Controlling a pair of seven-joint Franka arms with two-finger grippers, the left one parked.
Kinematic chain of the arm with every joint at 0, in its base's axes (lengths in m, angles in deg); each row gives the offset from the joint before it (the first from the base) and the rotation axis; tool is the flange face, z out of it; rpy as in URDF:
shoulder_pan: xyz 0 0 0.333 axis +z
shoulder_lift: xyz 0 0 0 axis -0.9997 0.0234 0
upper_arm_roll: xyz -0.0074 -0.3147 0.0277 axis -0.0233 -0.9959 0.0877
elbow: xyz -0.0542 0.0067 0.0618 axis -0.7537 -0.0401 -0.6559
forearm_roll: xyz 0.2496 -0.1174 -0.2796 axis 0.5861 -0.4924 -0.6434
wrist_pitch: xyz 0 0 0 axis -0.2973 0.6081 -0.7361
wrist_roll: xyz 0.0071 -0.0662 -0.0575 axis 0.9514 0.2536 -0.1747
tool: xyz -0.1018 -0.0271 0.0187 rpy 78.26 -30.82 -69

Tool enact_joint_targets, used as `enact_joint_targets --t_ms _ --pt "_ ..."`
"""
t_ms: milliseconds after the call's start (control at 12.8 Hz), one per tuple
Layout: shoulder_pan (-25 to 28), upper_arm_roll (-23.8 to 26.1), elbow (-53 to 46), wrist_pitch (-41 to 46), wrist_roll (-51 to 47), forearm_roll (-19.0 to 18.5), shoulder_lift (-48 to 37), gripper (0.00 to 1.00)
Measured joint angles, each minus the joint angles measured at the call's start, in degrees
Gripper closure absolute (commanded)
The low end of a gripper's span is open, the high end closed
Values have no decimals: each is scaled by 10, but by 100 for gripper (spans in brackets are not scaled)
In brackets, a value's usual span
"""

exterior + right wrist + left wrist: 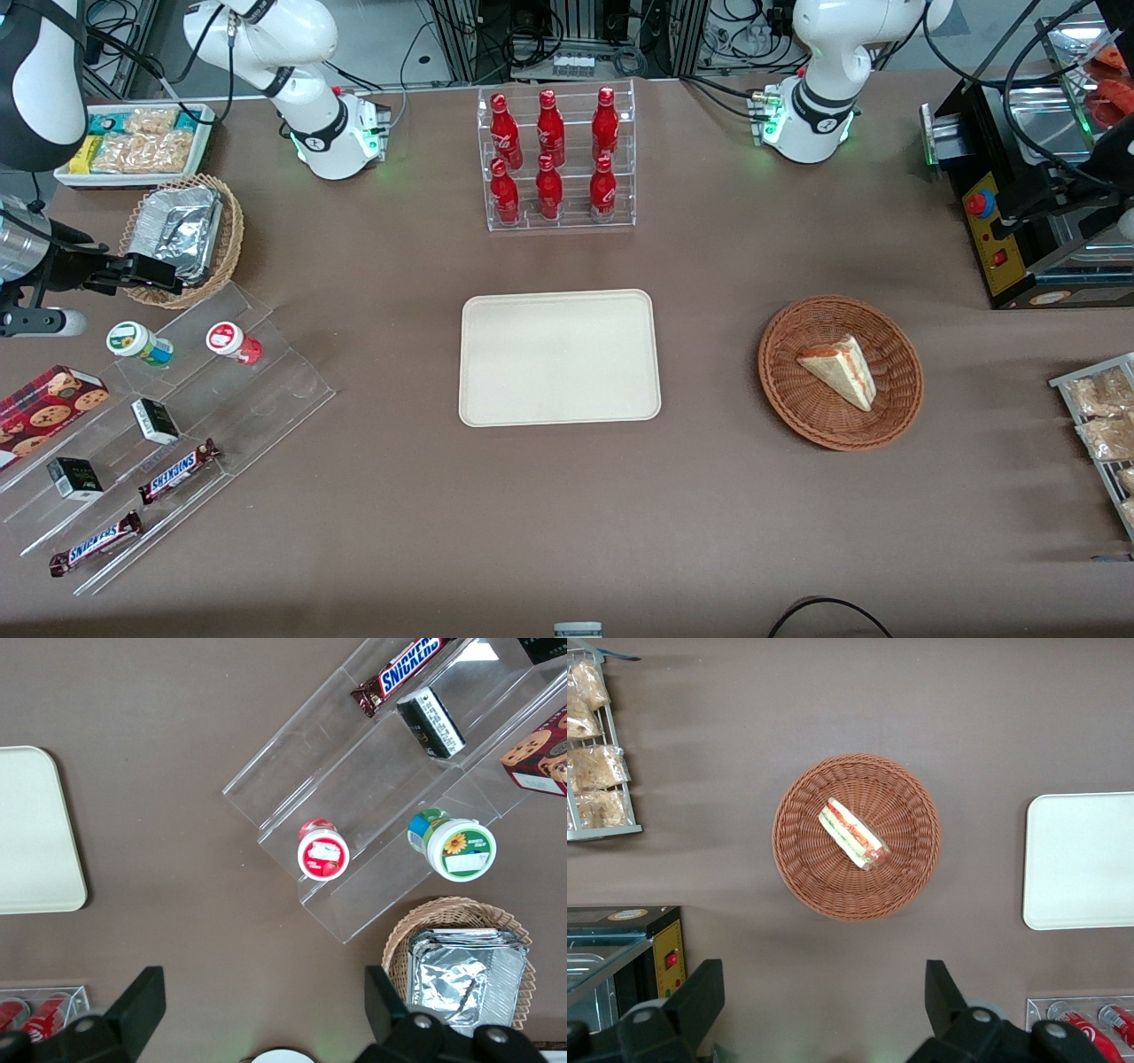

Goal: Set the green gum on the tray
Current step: 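Move the right gripper down over the green sunflower-label gum tub on the stand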

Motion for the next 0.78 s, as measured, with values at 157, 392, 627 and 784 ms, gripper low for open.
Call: enact_joint_targets --t_ms 157,392,627,784 --pt "1 0 0 0 1 0 0 0" --pt "11 0 0 0 3 -1 2 0" --pt "12 -2 5 -15 53 -21 7 0" --pt "-2 -9 18 -42 139 -24 11 0"
